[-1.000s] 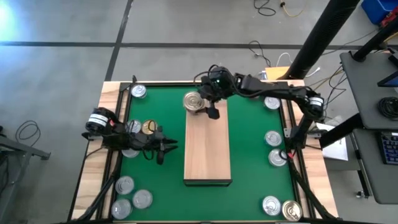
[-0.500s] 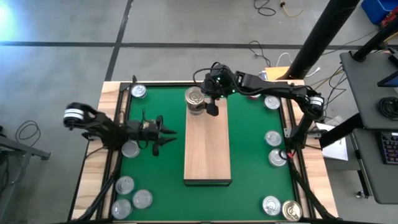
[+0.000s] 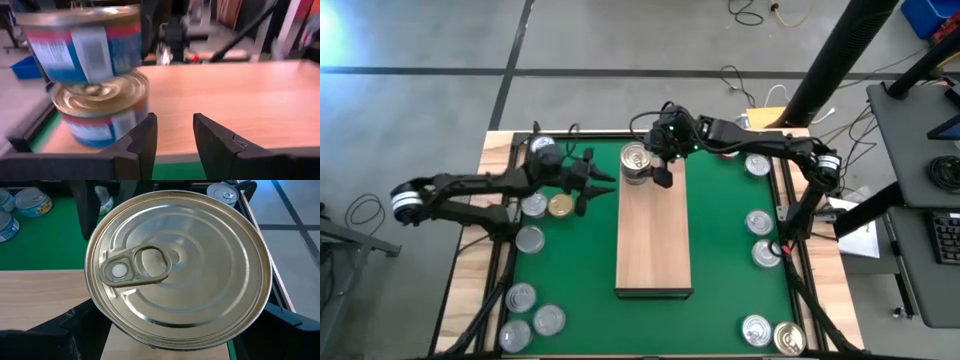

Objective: Stack canned seafood by type on shelf
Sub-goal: Stack the blue pink tuna can on top of the other blue pink tuna can on the shelf

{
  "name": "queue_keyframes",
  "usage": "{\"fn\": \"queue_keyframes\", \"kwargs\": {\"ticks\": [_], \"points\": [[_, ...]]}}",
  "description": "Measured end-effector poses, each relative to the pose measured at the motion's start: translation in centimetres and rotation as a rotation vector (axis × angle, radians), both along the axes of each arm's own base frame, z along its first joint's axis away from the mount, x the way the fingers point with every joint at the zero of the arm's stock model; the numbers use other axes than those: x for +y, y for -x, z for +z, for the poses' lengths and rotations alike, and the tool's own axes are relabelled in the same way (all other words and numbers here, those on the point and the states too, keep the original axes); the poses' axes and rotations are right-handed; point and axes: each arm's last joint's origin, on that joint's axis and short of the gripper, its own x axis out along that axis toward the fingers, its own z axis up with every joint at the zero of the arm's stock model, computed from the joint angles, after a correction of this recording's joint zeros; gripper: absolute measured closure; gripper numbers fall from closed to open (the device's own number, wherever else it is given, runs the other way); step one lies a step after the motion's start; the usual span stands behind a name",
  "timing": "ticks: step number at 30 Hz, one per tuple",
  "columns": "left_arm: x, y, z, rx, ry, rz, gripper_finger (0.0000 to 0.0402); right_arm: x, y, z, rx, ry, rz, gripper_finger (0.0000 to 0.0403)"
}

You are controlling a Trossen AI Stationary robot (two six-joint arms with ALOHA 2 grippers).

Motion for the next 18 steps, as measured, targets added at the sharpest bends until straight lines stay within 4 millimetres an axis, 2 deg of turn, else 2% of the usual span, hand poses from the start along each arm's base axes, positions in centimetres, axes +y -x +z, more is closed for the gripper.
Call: {"fn": "queue_keyframes", "kwargs": {"ticks": [4, 10, 14, 18], "points": [[0.3, -0.5, 3.9, 0.088, -0.069, -0.013, 0.0288, 0.0, 0.0, -0.3, 0.005, -0.001, 0.001, 0.0054], [0.5, -0.9, 8.5, 0.006, -0.160, -0.006, 0.0288, 0.0, 0.0, -0.7, -0.006, 0.003, 0.001, 0.0052], [1.2, -2.2, 9.9, -0.018, -0.182, -0.001, 0.0288, 0.0, 0.0, -1.3, 0.006, -0.003, 0.000, 0.0053], [2.3, -4.4, 9.8, 0.015, -0.180, -0.004, 0.0288, 0.0, 0.0, -1.8, 0.003, -0.011, -0.007, 0.0048]]}}
